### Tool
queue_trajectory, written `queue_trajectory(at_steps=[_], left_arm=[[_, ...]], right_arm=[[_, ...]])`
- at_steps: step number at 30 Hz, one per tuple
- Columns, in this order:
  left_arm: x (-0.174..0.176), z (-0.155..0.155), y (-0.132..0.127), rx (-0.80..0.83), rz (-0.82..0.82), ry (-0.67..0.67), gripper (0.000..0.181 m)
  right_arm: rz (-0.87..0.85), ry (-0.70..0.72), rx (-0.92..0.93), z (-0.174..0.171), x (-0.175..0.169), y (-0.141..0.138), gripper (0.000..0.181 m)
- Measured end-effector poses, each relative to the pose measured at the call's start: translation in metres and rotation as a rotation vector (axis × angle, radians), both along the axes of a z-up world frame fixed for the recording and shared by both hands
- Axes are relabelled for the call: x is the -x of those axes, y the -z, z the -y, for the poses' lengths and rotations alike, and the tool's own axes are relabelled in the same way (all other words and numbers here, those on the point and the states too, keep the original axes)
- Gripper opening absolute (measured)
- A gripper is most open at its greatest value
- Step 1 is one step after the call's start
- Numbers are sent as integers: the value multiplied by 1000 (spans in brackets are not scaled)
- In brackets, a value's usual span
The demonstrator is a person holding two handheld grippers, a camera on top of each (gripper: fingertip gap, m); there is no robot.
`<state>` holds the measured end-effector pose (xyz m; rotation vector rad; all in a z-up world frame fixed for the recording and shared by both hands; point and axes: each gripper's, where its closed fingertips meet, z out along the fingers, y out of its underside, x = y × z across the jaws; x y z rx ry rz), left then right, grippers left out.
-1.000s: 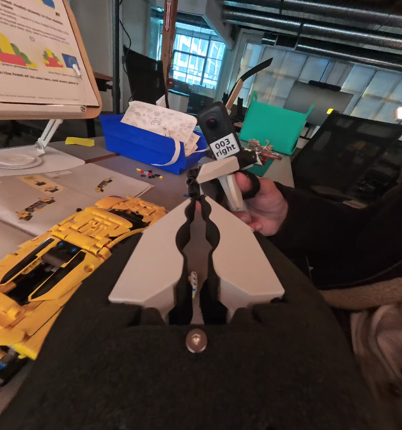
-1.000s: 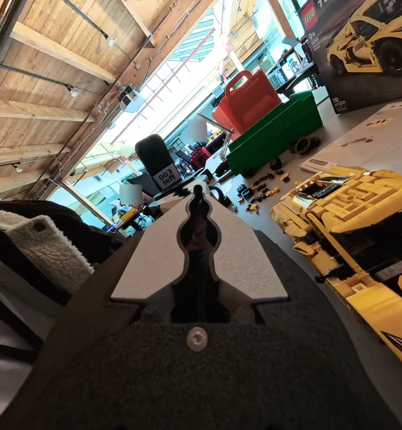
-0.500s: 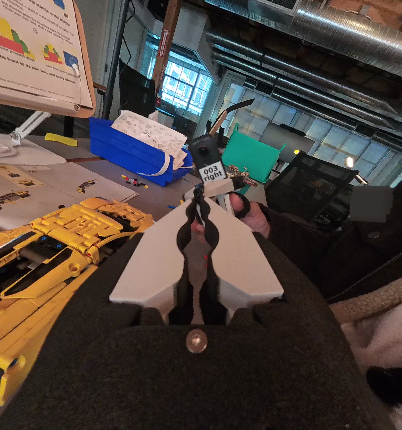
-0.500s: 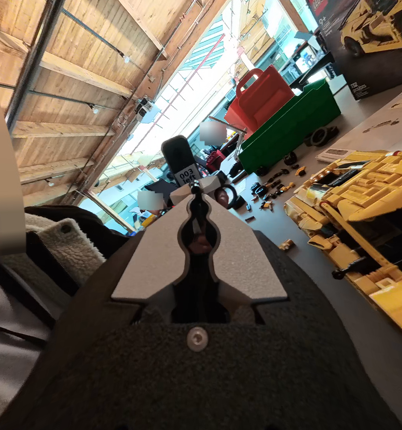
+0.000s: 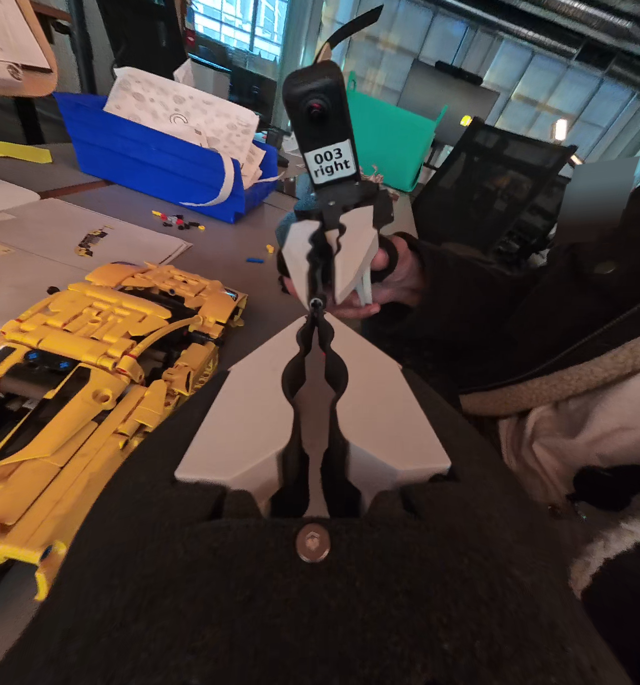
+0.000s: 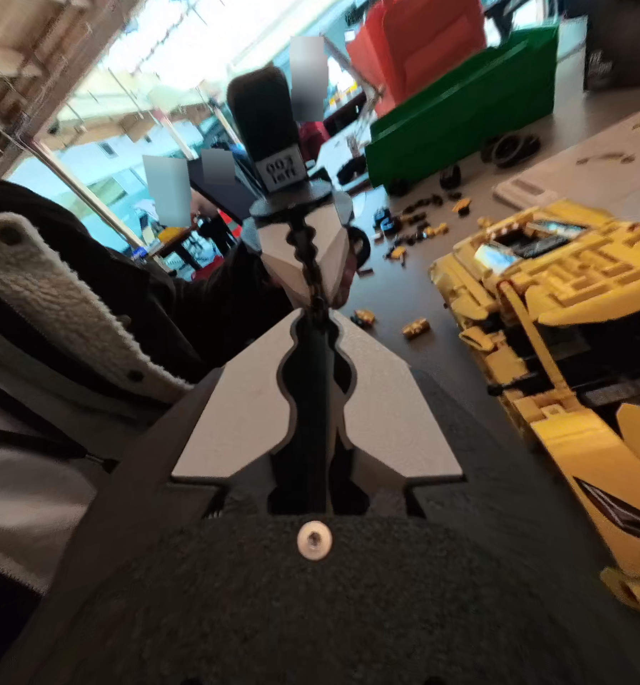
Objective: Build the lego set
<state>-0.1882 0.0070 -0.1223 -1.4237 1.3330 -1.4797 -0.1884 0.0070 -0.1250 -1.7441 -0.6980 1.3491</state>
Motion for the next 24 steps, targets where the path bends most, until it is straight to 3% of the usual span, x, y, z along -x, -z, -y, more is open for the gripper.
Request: queue_trajectory(at_steps=[5,11,17,22,24], left_arm=[[-3,-7,-4,33,26,-50,1],[-2,-16,-22,146,146,-97,3],[-8,-8,-18,233,132,-29,14],[-6,-8,-20,277,143,-15,7],[-6,-10,-15,310,117,-13,7]], right_arm=[[15,27,8,-4,0,2,6],[-236,22,183,-8,9,-10,6],[-194,37,157,-9,11,-7,6],[-185,37,123,-7,14,-10,6],[-132,56,61,-9,12,-8,16]])
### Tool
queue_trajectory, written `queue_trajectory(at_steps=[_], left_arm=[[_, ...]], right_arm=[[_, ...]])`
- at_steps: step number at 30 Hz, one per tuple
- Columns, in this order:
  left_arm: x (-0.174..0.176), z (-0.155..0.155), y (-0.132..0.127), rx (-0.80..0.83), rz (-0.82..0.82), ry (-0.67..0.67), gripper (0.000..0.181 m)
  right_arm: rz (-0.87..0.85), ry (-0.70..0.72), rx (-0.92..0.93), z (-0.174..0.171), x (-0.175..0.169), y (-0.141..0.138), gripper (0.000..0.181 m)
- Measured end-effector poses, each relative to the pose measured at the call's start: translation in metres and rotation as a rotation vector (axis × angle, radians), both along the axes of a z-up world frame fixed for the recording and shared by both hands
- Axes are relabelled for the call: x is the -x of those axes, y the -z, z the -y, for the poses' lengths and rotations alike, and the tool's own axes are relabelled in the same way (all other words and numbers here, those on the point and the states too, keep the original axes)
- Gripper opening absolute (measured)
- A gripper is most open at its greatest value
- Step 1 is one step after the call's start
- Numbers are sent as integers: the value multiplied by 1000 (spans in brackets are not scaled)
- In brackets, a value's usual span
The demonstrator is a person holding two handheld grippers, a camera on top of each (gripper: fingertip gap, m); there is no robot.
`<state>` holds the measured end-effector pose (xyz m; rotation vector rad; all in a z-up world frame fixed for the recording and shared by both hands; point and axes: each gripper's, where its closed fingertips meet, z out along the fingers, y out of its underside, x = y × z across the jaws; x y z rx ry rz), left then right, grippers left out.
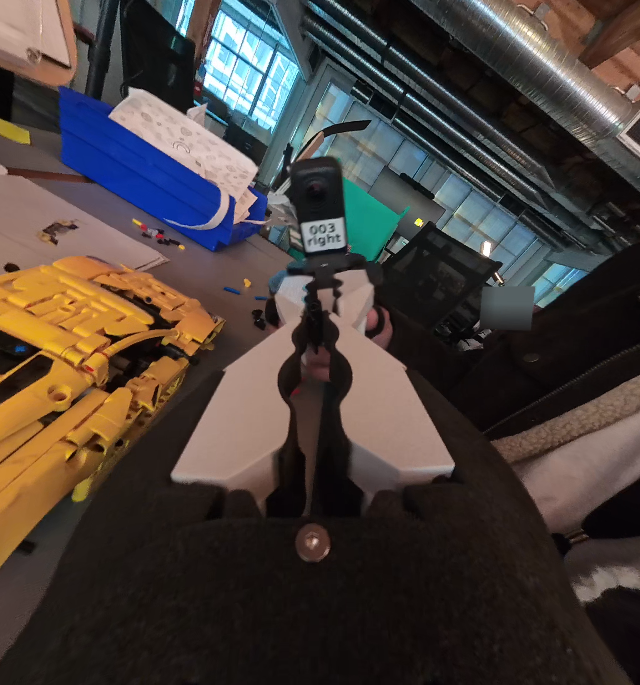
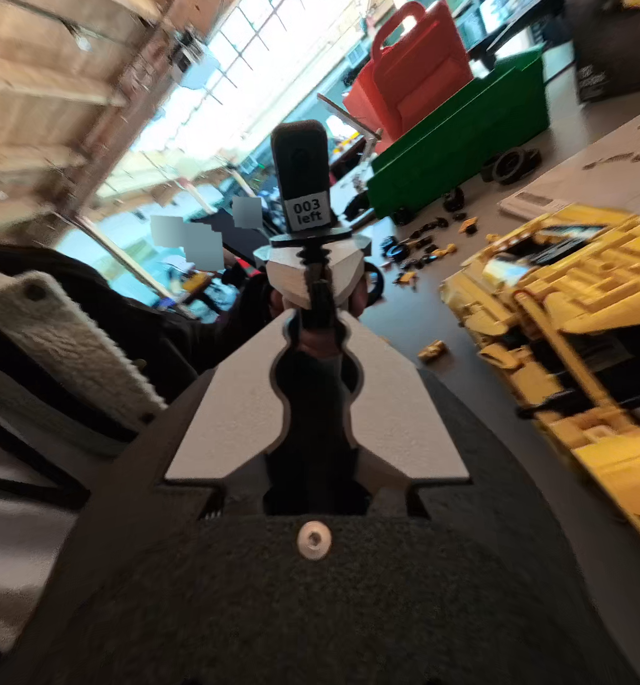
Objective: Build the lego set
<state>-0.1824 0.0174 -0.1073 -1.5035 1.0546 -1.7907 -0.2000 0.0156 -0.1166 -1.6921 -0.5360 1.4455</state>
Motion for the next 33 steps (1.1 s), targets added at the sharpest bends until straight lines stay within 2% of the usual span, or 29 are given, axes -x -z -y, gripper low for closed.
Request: queue_trajectory(at_steps=[2,5,7,9,12,16,18,19,33], left_arm=[[2,3,3,61,-8,55,7],[5,17,10,215,-31,209,7],[8,22,4,298,7,271,6],[10,23,1,346,22,307,6],[12,26,-2,403,40,348,6],[10,36,2,401,11,395,6],[10,42,4,411,-5,425,6],[9,43,5,416,-11,430,6],[6,35,14,331,-50,352,7]], right_arm=[[152,70,-171,-3,-10,2,32],[376,98,-530,7,-10,-1,45],[478,92,-680,17,-4,6,45],[496,109,-795,24,2,5,46],[500,89,-825,29,9,5,46],[516,103,-860,27,9,4,44],[514,96,-863,28,9,5,37],[521,81,-867,30,9,7,26],[602,109,-865,22,5,16,24]])
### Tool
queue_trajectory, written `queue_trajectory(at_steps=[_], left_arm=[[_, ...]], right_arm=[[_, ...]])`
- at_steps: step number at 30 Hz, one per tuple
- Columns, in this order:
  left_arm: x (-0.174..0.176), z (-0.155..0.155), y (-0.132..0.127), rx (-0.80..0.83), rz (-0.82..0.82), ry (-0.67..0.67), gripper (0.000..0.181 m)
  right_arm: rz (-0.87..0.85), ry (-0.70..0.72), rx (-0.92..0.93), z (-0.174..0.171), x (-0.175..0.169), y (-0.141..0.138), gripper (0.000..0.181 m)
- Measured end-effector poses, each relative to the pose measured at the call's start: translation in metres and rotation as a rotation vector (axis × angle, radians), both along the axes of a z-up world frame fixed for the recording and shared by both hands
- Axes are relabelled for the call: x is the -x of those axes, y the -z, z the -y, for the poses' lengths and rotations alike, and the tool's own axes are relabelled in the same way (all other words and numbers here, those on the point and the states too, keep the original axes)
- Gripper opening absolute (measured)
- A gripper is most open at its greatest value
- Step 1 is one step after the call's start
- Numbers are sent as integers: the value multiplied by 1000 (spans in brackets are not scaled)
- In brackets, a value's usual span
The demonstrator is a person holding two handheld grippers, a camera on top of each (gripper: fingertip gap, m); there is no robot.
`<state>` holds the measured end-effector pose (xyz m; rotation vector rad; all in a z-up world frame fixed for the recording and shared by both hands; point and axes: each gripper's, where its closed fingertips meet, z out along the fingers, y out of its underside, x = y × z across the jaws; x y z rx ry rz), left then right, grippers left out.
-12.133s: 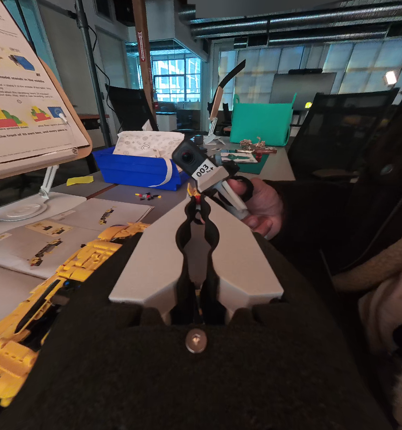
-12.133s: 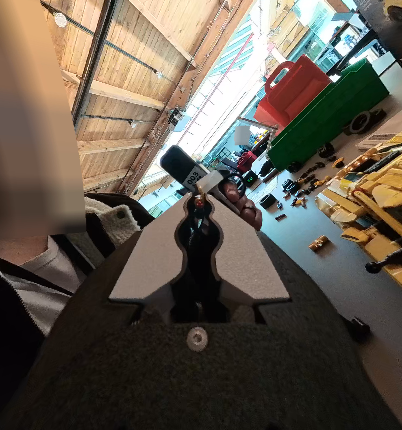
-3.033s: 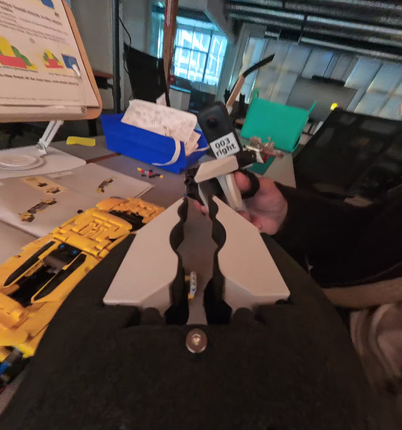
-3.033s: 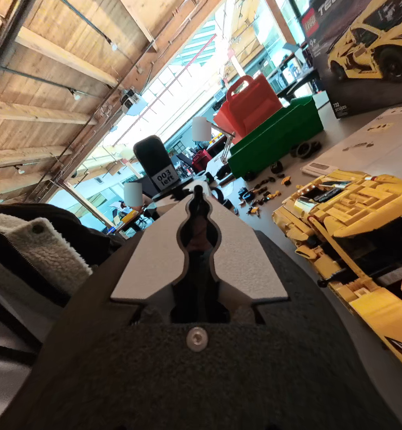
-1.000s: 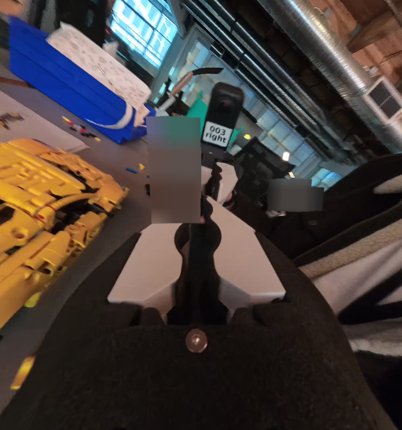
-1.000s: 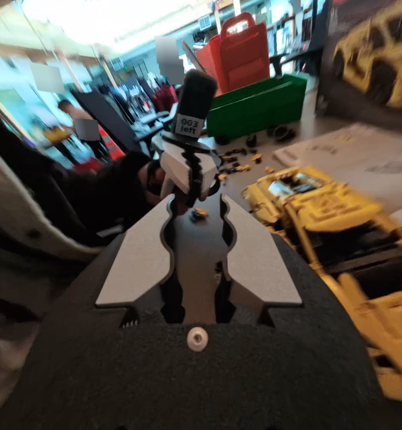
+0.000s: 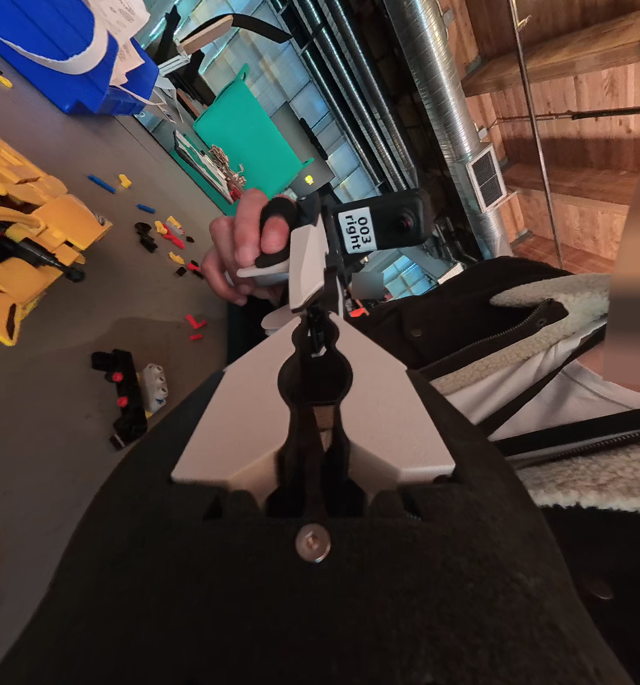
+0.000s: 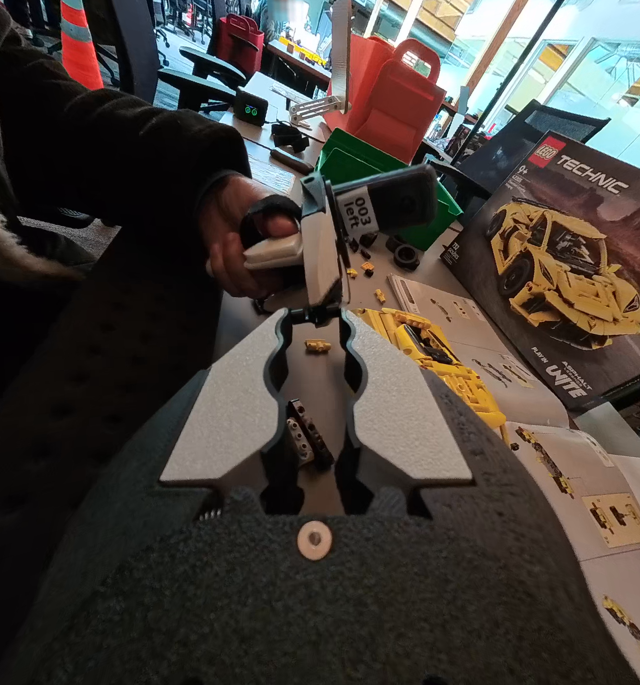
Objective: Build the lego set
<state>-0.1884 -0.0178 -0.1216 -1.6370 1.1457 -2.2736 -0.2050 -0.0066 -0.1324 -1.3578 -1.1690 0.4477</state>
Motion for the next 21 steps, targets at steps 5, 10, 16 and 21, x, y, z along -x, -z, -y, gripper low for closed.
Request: queue_trajectory(at_steps=[5,10,16,21], left_arm=[[0,-13,3,-170,-15,-116,7],[0,-20,15,-298,-75,-185,6],[-4,-17,24,-350,-113,-180,7],[-4,-18,22,-324,-104,-182,7]], right_arm=[[16,82,54,-7,-15,1,24],[218,340,373,-1,-128,21,28],[388,357,681,57,-143,87,27],[390,362,696,62,-141,102,22]])
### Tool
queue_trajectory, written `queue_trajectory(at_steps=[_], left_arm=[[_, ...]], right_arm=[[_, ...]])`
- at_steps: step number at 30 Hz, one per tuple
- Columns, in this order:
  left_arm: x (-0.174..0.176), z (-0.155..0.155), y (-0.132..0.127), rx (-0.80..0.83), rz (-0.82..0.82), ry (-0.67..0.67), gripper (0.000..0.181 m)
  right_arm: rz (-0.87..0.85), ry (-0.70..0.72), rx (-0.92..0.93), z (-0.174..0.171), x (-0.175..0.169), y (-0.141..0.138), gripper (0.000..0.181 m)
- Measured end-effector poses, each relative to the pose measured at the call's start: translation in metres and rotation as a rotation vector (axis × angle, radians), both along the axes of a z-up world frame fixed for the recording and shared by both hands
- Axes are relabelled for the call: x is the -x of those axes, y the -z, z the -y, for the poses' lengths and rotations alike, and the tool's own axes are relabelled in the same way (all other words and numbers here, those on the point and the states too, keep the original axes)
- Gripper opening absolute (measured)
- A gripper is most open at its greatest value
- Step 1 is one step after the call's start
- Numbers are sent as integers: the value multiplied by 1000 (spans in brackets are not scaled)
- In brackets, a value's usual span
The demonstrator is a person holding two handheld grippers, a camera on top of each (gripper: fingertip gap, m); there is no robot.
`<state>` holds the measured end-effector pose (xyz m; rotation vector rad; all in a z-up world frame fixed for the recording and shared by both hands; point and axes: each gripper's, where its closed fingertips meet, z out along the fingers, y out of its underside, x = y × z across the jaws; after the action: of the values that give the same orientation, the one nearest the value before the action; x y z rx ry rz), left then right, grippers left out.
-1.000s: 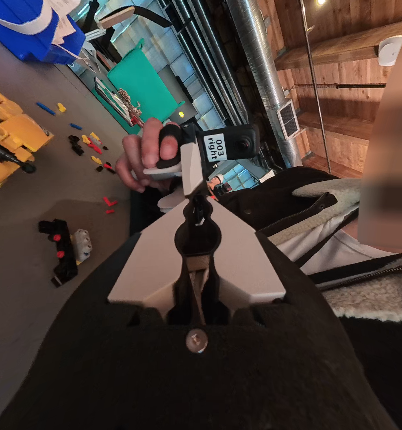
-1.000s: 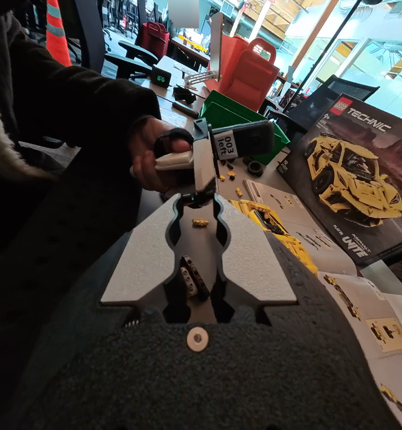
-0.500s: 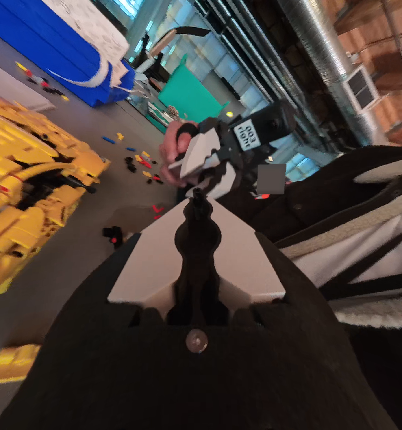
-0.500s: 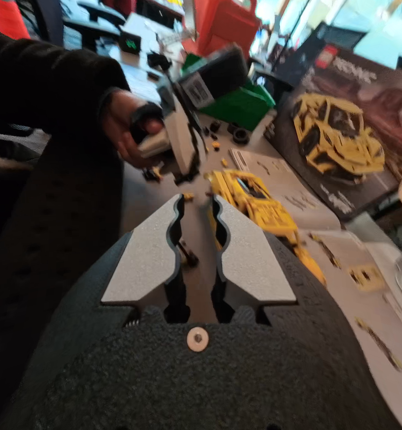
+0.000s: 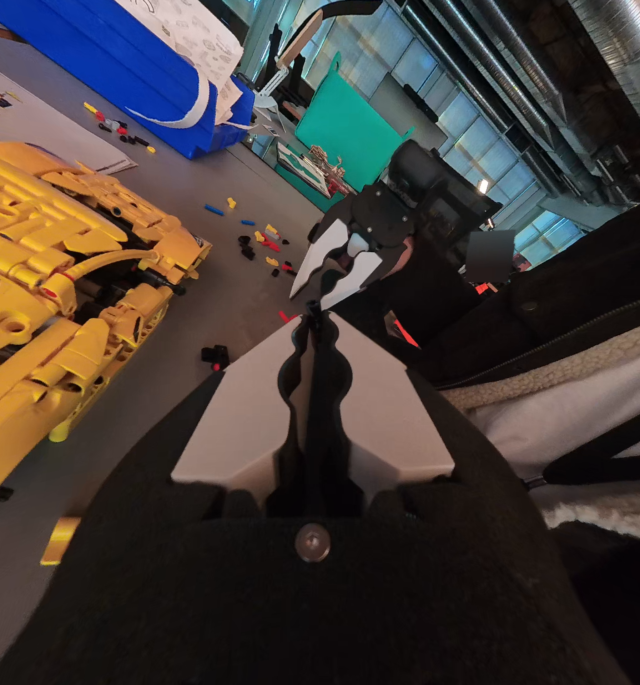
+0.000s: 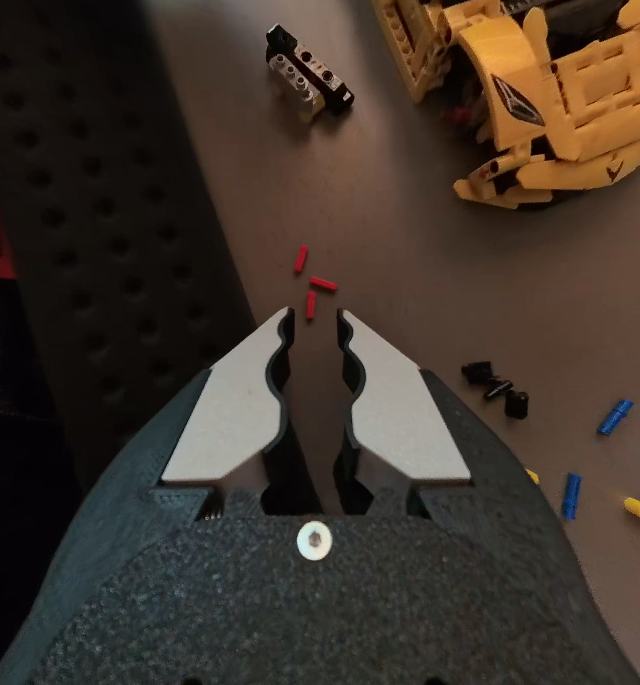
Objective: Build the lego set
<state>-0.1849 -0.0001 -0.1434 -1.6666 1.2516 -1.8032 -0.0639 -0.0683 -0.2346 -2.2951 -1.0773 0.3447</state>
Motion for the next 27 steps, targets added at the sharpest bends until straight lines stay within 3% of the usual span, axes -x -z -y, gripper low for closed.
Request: queue_trajectory(at_steps=[10,16,18,20,22,27], left_arm=[[-2,4,5,-20,-29,10,7],[-2,3,5,-25,-31,2,7],[-3,0,1,-9,-7,-14,7],[-3,-4,-7,21,34,-30,7],[-2,-7,-13,36,66,-45,7],[1,-14,-17,-13,86,-105,7]], right_arm=[[115,-54,-5,-4,9,12,3],[108,-50,-14,-9,13,10,3],[-83,-48,-134,-25,34,-20,2],[-347,0,-254,-47,59,-68,2],[-559,-4,-271,-57,86,-97,2],[-693,21,-257,-77,125,-104,2]])
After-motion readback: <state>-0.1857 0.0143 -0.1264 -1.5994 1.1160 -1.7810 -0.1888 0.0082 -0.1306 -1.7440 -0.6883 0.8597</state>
